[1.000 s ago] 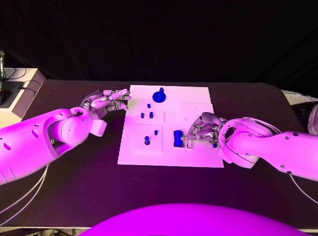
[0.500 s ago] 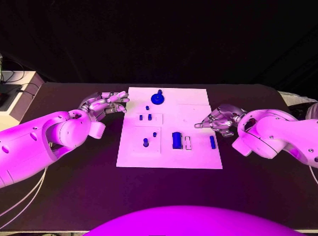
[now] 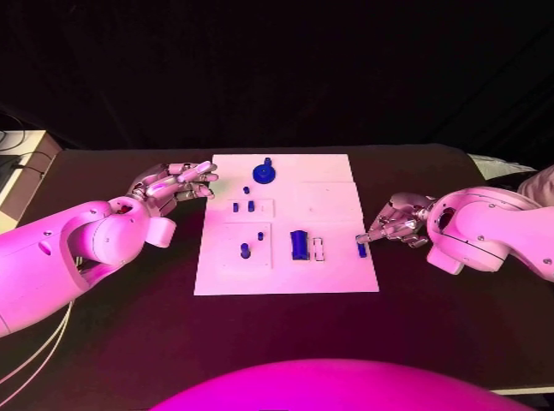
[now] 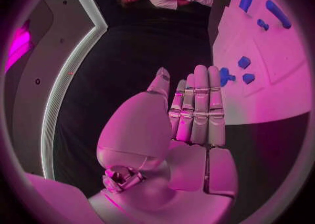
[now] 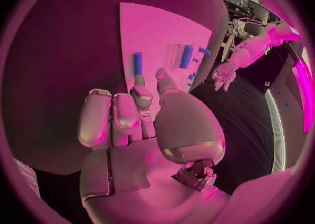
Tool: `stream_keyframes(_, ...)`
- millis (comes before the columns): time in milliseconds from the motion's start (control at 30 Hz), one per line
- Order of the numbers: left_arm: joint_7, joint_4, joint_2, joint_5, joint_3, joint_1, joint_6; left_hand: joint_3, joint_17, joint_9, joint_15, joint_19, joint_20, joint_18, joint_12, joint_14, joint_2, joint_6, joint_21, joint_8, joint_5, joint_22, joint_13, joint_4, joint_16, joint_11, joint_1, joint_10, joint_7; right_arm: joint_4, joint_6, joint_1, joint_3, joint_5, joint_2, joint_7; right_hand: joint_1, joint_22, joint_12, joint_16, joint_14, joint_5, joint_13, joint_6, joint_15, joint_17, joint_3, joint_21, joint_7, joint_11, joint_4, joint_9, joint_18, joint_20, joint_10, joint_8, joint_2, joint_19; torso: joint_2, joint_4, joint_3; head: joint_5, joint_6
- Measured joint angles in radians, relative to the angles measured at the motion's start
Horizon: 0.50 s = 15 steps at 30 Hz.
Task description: Assemble the parts on the task board
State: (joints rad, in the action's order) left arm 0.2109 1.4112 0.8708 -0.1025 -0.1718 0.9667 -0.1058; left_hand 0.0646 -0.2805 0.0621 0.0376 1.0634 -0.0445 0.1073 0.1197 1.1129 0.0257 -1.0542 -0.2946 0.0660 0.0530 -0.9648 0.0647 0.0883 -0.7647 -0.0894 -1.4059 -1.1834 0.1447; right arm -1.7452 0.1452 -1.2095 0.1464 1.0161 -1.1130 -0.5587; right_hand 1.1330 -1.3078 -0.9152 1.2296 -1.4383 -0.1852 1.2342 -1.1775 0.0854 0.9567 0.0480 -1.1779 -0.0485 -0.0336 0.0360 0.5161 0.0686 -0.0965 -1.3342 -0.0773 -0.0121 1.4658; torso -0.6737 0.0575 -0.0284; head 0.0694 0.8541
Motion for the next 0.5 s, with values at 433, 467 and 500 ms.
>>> stream_keyframes(433, 0.025, 0.008, 0.003, -0.001, 0.000, -0.004, 0.001, 0.000, 0.000, 0.000, 0.000, 0.000, 0.000, 0.000, 0.000, 0.000, 0.000, 0.000, 0.000, 0.000, 0.000, 0.000, 0.000, 0.000, 0.000, 0.000, 0.000, 0.000, 0.000, 0.000, 0.000, 0.028, 0.003, 0.135, 0.029, -0.064, -0.025, 0.000, 0.009, 0.000, 0.000, -0.012, 0.020, -0.004, 0.007, 0.007, -0.017, -0.006, 0.003, -0.006, 0.078, 0.069, 0.000, -0.007, -0.007, 0.000, -0.025, 0.001, 0.001, 0.0009, -0.0001, 0.009, 0.002)
stream_keyframes(467, 0.026, 0.008, 0.004, -0.001, 0.000, -0.004, 0.001, 0.000, 0.000, 0.000, 0.000, 0.000, 0.000, 0.000, 0.000, 0.000, 0.000, 0.000, 0.000, 0.000, 0.000, 0.000, 0.000, 0.000, 0.000, 0.000, 0.000, 0.000, 0.000, 0.002, 0.003, 0.030, 0.003, 0.139, 0.033, -0.066, -0.027, 0.000, 0.009, 0.000, 0.000, -0.012, 0.021, -0.004, 0.007, 0.007, -0.017, -0.006, 0.003, -0.006, 0.083, 0.075, 0.000, -0.007, -0.007, 0.000, -0.027, 0.001, 0.001, 0.0010, 0.0001, 0.008, 0.003)
stream_keyframes(500, 0.027, 0.008, 0.004, -0.001, 0.000, -0.004, 0.001, 0.000, 0.000, 0.000, 0.000, 0.000, 0.000, 0.000, 0.000, 0.000, 0.000, 0.000, 0.000, 0.000, 0.000, 0.000, 0.000, 0.000, 0.000, 0.000, 0.000, 0.000, 0.000, 0.003, 0.006, 0.032, 0.003, 0.143, 0.037, -0.067, -0.027, 0.000, 0.009, 0.000, 0.000, -0.012, 0.021, -0.004, 0.007, 0.007, -0.017, -0.006, 0.003, -0.006, 0.086, 0.079, 0.000, -0.007, -0.007, 0.000, -0.027, 0.001, 0.001, 0.0011, 0.0003, 0.008, 0.003)
